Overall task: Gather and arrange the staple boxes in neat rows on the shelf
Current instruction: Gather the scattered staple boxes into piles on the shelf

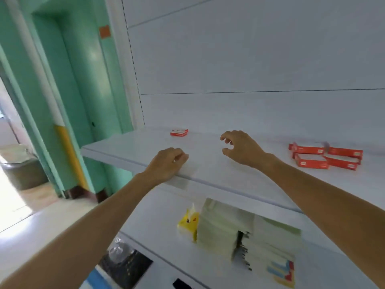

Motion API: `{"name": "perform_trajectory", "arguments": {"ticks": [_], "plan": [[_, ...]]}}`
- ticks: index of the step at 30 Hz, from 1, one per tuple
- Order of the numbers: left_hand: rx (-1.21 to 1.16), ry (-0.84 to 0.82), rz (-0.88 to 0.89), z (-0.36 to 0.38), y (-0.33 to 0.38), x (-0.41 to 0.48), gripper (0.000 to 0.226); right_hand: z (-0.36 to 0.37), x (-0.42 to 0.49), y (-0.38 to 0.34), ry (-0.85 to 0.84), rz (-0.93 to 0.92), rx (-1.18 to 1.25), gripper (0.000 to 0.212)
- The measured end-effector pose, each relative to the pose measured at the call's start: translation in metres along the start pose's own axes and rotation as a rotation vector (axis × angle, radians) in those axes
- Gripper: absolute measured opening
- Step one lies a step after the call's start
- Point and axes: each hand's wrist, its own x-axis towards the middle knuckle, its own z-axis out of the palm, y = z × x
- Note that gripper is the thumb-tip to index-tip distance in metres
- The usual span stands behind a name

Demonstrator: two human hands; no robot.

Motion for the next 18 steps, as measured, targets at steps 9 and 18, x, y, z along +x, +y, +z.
{"name": "perform_trajectory", "arguments": {"ticks": [9, 18], "plan": [[-0.023, 0.016, 0.040, -0.020, -0.076, 0.016, 0.019, 0.062, 0.063, -0.036, -0.107, 0.006, 0.009, 0.033], [0.010, -0.027, 0.062, -0.027, -0.141, 0.107, 0.024, 0.111, 0.163, -0.012, -0.121, 0.020, -0.019, 0.033]]}}
